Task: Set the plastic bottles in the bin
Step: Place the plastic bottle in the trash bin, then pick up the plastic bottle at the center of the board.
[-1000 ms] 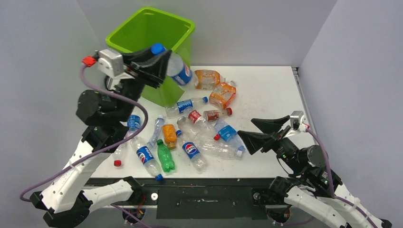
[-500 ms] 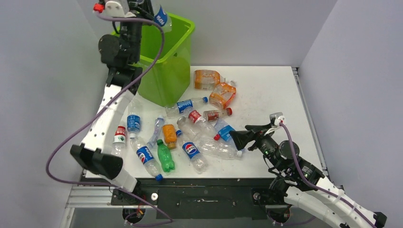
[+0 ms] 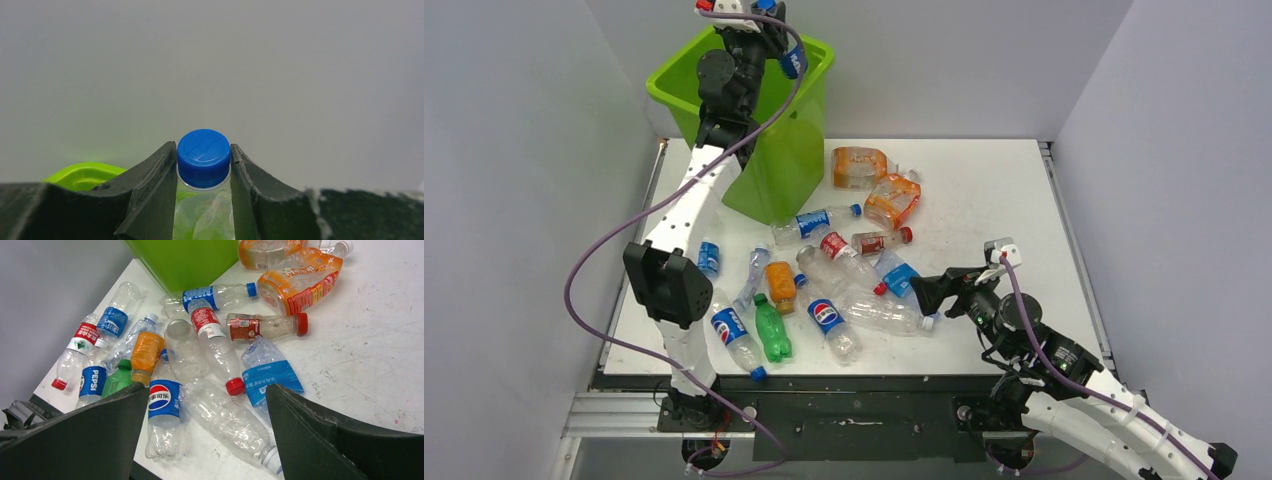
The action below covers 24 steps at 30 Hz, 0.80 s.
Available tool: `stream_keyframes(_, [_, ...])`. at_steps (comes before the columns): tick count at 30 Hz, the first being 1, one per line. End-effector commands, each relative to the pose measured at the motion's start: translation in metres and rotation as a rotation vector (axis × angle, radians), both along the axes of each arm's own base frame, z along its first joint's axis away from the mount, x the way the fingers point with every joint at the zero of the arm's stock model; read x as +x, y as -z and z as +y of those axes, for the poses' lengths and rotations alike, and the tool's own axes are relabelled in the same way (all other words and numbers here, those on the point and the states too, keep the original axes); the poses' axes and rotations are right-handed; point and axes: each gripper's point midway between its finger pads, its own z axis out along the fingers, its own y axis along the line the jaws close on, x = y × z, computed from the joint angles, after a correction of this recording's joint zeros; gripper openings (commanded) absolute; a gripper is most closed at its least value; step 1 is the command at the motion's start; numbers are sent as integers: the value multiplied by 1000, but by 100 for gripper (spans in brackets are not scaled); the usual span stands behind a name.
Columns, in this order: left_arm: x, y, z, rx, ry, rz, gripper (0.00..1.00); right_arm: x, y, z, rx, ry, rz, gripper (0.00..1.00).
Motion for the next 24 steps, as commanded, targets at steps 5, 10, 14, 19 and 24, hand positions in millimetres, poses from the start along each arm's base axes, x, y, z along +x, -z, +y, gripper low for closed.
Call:
stream_keyframes(5, [-42,-71,5,-112,0,-166,79,3,-7,-9,-17,44,-22,90])
stream_keyframes(10, [-93,-108,-1,-115,13,-243,91,2,-9,-9,-21,36,-23,90])
stream_keyframes(14, [-149,-109,-25,-35,67,-249,91,3,-12,-9,-20,37,-28,90])
stream_keyframes(19, [-238,-67,-57,80,231,-168,91,4,-9,-6,-43,32,-12,90])
stream_keyframes(24, [-295,52,-88,246,441,47,91,14,19,1,-133,57,83,90])
